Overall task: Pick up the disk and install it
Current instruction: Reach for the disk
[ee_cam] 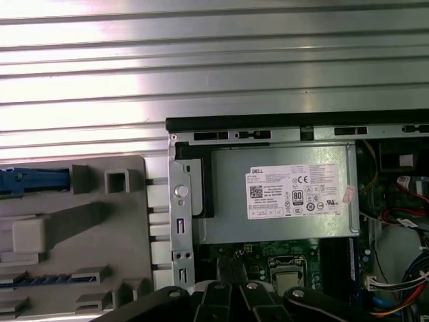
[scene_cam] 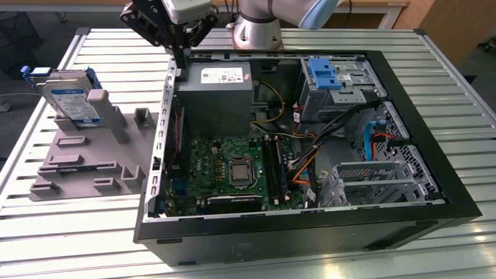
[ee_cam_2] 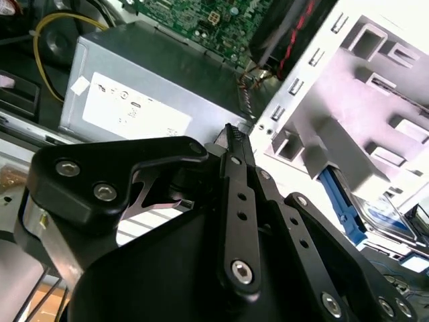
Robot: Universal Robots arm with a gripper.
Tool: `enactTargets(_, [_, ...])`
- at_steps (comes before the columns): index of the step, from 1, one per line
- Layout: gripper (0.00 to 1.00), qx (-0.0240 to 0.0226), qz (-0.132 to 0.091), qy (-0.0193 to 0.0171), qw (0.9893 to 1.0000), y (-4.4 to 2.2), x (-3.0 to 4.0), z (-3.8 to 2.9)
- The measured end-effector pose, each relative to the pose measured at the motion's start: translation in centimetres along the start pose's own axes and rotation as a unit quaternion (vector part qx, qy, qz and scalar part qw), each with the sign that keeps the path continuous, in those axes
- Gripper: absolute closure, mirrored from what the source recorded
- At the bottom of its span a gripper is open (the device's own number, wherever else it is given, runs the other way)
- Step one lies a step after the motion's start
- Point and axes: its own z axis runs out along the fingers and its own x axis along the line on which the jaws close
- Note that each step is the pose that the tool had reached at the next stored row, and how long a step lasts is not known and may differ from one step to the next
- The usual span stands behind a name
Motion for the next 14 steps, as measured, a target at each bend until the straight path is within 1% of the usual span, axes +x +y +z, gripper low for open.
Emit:
enactTargets(1, [0.89,0.0000,0.000,0.0000,1.0000,0.07,0.26,0.00])
enactTargets(6, [0.89,0.0000,0.000,0.0000,1.0000,0.89,1.21,0.04])
enactTargets(8, [0.89,0.0000,0.000,0.0000,1.0000,1.03,1.60,0.04])
enactTargets(10, [0.89,0.0000,0.000,0.0000,1.0000,1.08,1.73,0.06])
enactTargets(14, [0.89,0.0000,0.000,0.0000,1.0000,1.09,1.74,0.07])
